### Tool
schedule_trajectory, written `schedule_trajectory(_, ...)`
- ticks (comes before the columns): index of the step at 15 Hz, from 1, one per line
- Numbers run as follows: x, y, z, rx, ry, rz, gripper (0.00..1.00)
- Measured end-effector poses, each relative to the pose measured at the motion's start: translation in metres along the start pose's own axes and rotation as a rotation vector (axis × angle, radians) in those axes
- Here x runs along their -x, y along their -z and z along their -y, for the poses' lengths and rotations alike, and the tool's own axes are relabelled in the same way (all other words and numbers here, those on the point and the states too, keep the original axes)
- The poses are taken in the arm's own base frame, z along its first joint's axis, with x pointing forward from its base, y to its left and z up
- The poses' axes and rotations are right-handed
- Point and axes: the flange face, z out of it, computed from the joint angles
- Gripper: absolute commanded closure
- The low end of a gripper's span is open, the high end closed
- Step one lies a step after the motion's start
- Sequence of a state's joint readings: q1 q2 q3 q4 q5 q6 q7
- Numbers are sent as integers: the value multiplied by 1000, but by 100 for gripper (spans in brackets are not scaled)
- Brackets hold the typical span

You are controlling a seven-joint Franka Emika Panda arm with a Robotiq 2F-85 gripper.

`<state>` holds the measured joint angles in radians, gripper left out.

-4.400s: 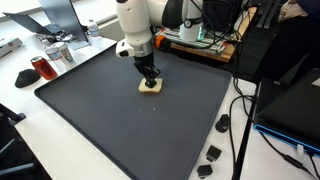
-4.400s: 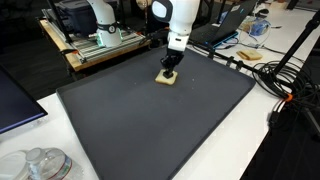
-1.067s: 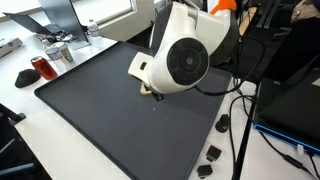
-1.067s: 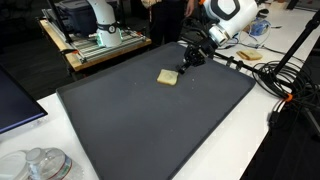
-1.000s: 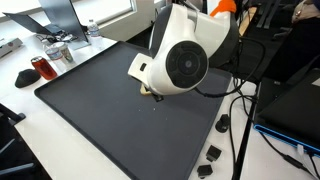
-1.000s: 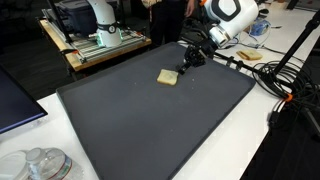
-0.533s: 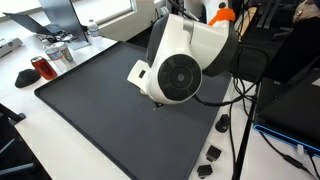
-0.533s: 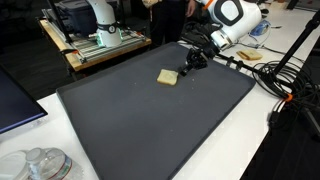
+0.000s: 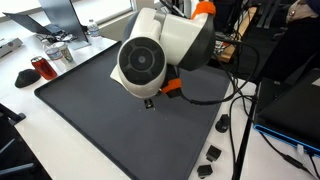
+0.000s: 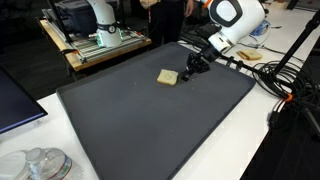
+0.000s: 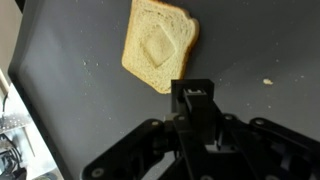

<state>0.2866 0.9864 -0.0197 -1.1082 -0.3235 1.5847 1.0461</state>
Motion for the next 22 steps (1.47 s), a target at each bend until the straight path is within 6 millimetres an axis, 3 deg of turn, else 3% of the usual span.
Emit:
schedule_trajectory(5, -43, -14, -37, -149, 87, 43, 95)
schedule_trajectory(10, -67, -35, -84, -273, 209, 127, 95)
schedule_trajectory(16, -79, -64, -132, -426, 364, 167, 95)
schedule_trajectory(22, -79, -99, -161, -593, 474, 131, 95)
